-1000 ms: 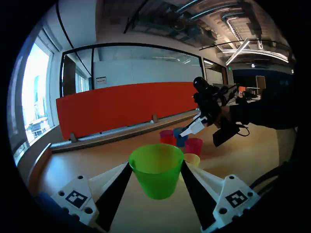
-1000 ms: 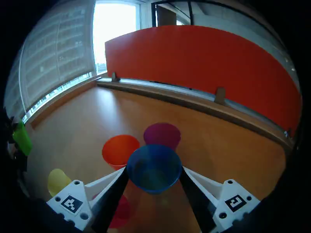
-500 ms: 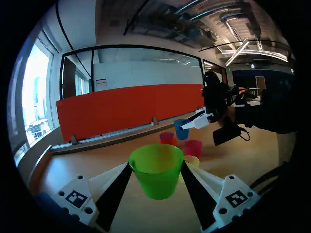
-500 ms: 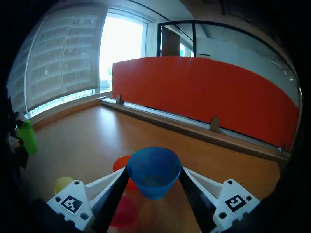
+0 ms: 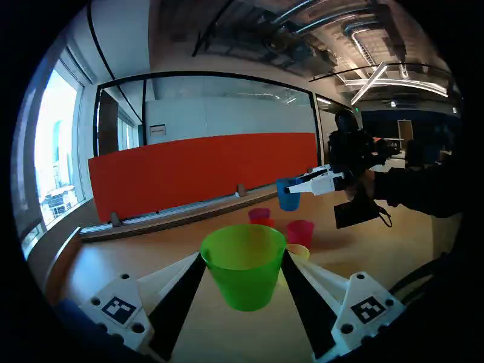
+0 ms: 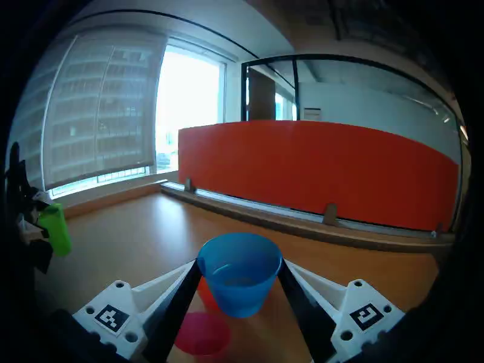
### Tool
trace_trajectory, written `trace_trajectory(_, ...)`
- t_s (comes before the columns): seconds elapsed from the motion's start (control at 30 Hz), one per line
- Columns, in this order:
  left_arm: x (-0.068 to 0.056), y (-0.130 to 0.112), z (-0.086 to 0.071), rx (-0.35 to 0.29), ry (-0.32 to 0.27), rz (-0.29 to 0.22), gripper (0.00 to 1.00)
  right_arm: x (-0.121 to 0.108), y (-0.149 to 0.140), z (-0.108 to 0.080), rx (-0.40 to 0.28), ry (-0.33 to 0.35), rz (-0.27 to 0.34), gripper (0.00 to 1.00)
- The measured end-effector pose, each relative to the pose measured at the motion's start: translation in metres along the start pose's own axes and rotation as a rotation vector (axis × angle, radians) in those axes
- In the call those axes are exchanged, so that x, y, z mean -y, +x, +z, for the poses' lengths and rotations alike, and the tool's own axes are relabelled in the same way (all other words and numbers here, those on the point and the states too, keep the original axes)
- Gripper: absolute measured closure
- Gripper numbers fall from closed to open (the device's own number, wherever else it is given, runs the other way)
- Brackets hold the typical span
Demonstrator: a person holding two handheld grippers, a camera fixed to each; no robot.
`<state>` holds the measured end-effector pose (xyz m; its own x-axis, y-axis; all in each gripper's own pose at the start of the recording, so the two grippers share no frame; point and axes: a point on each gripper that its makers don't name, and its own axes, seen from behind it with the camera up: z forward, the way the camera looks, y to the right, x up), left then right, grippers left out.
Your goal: Pour water
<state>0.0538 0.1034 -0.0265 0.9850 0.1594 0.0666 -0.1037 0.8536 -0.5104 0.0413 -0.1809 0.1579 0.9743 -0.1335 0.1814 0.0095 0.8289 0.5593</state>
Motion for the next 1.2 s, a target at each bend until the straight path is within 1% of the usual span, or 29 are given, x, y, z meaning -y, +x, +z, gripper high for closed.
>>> trace_trajectory(0.27, -0.001, -0.002, 0.0, 0.0, -0.003, -0.015, 0.13, 0.009, 0.012, -0.012, -0.078, -0.004, -0.004, 0.09)
trace_trajectory(0.47, -0.003, -0.003, 0.0, 0.001, -0.006, -0.026, 0.13, 0.018, 0.016, -0.024, -0.121, -0.007, -0.018, 0.09)
trace_trajectory(0.57, -0.004, -0.005, 0.001, 0.002, -0.011, -0.035, 0.13, 0.022, 0.018, -0.029, -0.136, -0.004, -0.01, 0.09)
trace_trajectory(0.8, -0.004, -0.005, 0.001, 0.006, -0.013, -0.038, 0.13, 0.027, 0.02, -0.038, -0.15, 0.004, 0.0, 0.09)
trace_trajectory(0.93, -0.005, -0.005, 0.002, 0.006, -0.019, -0.04, 0.13, 0.032, 0.019, -0.041, -0.141, 0.018, -0.014, 0.09)
trace_trajectory(1.2, -0.01, -0.004, 0.005, 0.009, -0.037, -0.038, 0.13, 0.049, 0.019, -0.047, -0.138, 0.052, -0.047, 0.09)
